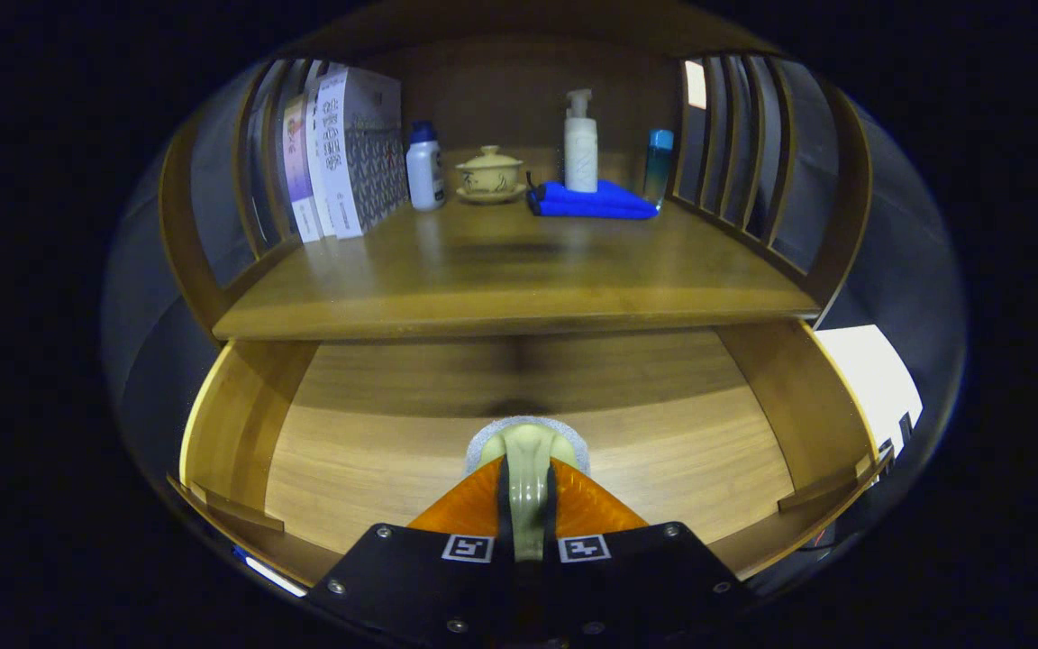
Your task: Pull open the drawer, take out the items inside it, and place them on the countertop above the cabinet.
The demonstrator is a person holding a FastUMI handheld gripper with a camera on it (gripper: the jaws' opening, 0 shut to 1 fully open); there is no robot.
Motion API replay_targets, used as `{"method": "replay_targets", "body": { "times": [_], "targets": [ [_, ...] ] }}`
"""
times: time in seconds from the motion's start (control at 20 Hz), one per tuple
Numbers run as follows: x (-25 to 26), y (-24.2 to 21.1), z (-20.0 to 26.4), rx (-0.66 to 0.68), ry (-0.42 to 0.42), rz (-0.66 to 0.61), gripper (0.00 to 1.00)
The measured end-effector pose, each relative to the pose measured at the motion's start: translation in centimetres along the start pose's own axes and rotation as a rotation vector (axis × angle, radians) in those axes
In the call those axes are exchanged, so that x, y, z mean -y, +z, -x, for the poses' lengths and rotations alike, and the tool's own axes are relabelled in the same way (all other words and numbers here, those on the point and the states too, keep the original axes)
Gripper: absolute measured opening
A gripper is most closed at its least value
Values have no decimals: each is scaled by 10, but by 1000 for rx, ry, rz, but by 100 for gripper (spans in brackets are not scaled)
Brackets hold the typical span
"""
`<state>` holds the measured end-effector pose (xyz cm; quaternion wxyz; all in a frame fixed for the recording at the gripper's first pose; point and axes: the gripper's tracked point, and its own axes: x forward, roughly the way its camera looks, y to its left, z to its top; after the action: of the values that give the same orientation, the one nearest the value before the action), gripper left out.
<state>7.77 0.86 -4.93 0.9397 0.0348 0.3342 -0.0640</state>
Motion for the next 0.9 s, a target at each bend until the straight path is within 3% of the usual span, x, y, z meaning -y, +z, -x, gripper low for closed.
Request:
{"method": "replay_targets", "body": {
  "times": [0.5, 0.9],
  "targets": [
    [-2, 55, 39, 154, 5, 9, 12],
    [-7, 114, 40, 247, 20, 16, 12]
  ]
}}
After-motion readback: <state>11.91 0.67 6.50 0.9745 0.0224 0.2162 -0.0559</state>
